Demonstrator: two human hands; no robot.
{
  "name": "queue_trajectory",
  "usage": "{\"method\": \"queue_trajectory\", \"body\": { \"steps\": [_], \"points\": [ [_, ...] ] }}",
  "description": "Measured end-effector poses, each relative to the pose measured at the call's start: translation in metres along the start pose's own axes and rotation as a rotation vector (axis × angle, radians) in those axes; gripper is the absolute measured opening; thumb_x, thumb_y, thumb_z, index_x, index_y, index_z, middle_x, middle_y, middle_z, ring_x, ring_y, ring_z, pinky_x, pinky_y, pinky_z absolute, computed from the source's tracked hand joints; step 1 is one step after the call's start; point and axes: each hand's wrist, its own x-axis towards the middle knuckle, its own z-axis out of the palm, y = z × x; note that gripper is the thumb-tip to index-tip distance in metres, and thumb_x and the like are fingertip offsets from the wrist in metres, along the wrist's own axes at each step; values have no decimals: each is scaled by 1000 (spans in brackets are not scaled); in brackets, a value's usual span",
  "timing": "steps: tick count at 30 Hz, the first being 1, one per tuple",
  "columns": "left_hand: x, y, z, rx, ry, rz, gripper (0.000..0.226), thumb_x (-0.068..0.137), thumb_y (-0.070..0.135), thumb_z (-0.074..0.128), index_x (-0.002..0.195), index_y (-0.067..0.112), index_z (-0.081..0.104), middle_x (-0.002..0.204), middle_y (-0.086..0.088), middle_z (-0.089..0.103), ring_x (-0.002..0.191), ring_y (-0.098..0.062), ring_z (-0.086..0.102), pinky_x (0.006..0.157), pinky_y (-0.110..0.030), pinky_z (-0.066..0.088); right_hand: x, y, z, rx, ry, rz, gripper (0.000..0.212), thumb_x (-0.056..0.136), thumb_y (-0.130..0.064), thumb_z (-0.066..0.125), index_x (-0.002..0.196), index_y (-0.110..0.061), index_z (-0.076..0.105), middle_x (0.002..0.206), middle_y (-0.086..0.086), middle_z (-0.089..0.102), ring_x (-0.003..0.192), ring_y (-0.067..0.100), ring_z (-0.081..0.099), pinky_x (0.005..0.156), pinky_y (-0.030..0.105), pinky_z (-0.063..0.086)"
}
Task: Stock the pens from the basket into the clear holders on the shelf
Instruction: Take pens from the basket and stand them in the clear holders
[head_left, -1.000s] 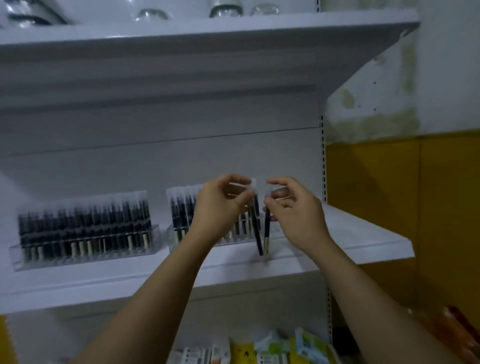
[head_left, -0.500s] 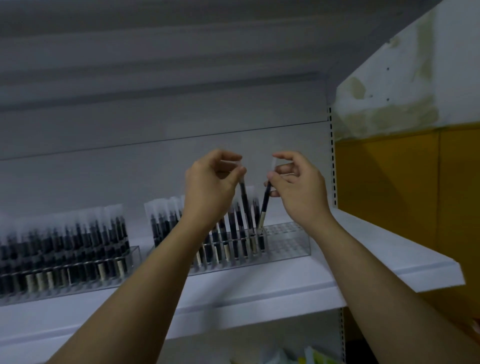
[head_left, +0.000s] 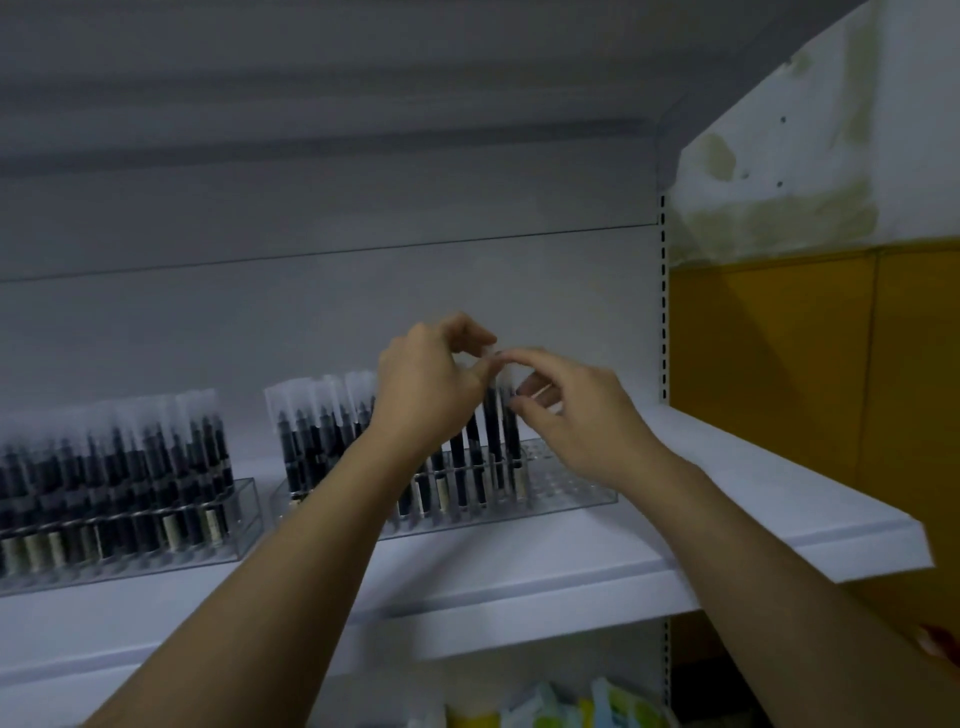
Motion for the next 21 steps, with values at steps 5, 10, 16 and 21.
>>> {"method": "queue_trajectory", "body": {
  "steps": [5, 10, 16, 21],
  "points": [
    [-5, -3, 1, 126, -11, -33, 15, 85, 33, 70, 99, 29, 67, 120, 6, 63, 118, -18, 54, 107, -49, 37, -12, 3, -3, -51, -108, 39, 61, 96, -26, 56, 143, -51, 28, 91, -15, 60, 78, 1, 59, 72, 18, 45],
    [-12, 0, -3, 228, -13, 28, 27, 87, 36, 66, 112, 28, 64, 123, 7, 62, 119, -17, 51, 114, -48, 26, -19, -1, -2, -44, -149, 58, 74, 95, -25, 58, 147, -54, 14, 92, -11, 61, 79, 6, 61, 79, 25, 51],
    [-31, 9, -11, 241, -35, 37, 38, 92, 34, 60, 129, 30, 55, 134, 8, 57, 127, -13, 48, 120, -45, 11, -33, -17, -8, -142, -204, 93, 85, 93, -32, 60, 149, -50, -2, 130, -1, 49, 111, 15, 53, 95, 33, 47],
    [-55, 16, -23, 260, -30, 56, 40, 91, 34, 61, 130, 29, 54, 134, 6, 56, 120, -14, 53, 120, -42, 13, -46, -40, -15, -192, -181, 67, 81, 92, -35, 61, 151, -44, 5, 144, -2, 36, 126, 17, 45, 101, 32, 42]
  ]
}}
